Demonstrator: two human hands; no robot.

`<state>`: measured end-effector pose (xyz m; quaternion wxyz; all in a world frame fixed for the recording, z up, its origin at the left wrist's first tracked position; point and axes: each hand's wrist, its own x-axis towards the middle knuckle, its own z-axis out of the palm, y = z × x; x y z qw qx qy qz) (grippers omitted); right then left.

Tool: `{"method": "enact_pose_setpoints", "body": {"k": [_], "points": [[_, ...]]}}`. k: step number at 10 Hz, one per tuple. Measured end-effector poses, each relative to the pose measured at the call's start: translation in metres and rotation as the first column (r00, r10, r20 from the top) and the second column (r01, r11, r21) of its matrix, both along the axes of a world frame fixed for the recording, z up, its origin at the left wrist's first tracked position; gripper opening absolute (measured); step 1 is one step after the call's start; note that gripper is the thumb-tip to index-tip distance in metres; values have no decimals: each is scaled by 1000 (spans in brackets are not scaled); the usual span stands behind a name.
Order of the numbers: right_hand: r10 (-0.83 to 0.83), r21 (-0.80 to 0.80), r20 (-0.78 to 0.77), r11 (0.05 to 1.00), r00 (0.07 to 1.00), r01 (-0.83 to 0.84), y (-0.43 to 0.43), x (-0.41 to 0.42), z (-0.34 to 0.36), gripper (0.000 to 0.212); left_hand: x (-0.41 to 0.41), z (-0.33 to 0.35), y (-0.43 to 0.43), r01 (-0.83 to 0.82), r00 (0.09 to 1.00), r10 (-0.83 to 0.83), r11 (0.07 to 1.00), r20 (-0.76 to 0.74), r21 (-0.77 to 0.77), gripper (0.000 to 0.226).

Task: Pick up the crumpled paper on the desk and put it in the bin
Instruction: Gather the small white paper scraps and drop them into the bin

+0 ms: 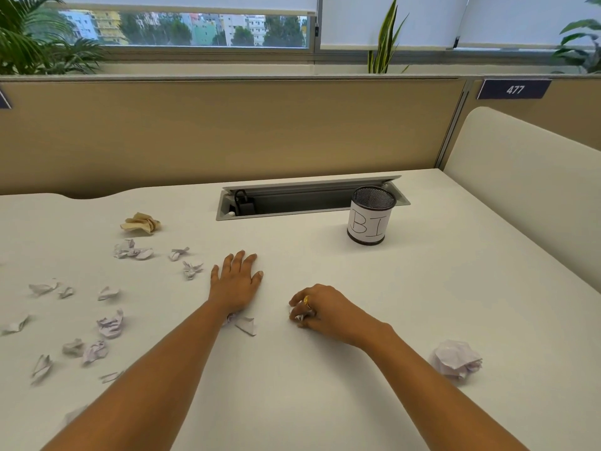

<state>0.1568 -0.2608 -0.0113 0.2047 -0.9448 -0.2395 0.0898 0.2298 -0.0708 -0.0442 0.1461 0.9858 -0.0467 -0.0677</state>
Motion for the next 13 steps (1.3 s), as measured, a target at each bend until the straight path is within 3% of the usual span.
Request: {"method": "enact_pose_setpoints", "body": {"k": [2, 4, 5, 7, 8, 9, 10, 11, 13], "points": [[-125, 17, 88, 992, 988, 124, 5, 13, -7, 26, 1, -2, 0, -8, 1000, 8, 1000, 6, -7, 49], [-254, 131, 80, 961, 964, 242, 0, 22, 1, 30, 1, -3, 0, -10, 1000, 10, 1000, 21, -10, 49], [-337, 277, 153, 917, 929, 287, -9, 29, 13, 29, 1, -4, 0, -9, 1000, 10, 1000, 18, -5, 49], [-640, 550, 295, 721, 709, 422, -43, 68, 50, 22, 3, -3, 0, -6, 1000, 6, 1000, 15, 5, 49], [-743, 590, 298, 637, 599, 496, -63, 85, 71, 22, 2, -4, 1, -6, 1000, 6, 1000, 18, 8, 49], [-771, 515, 306, 627, 558, 584, -77, 102, 79, 21, 3, -4, 0, -3, 1000, 3, 1000, 17, 0, 50], [-754, 397, 274, 654, 597, 644, -83, 110, 78, 25, 5, -3, 3, 10, 1000, -10, 1000, 4, -16, 50], [-753, 362, 219, 653, 621, 665, -84, 110, 76, 32, 5, -1, 9, 23, 1000, -23, 991, 0, -132, 48], [-750, 413, 178, 644, 637, 644, -85, 105, 73, 41, -12, 13, 22, -7, 1000, 13, 856, 7, -517, 36]]}}
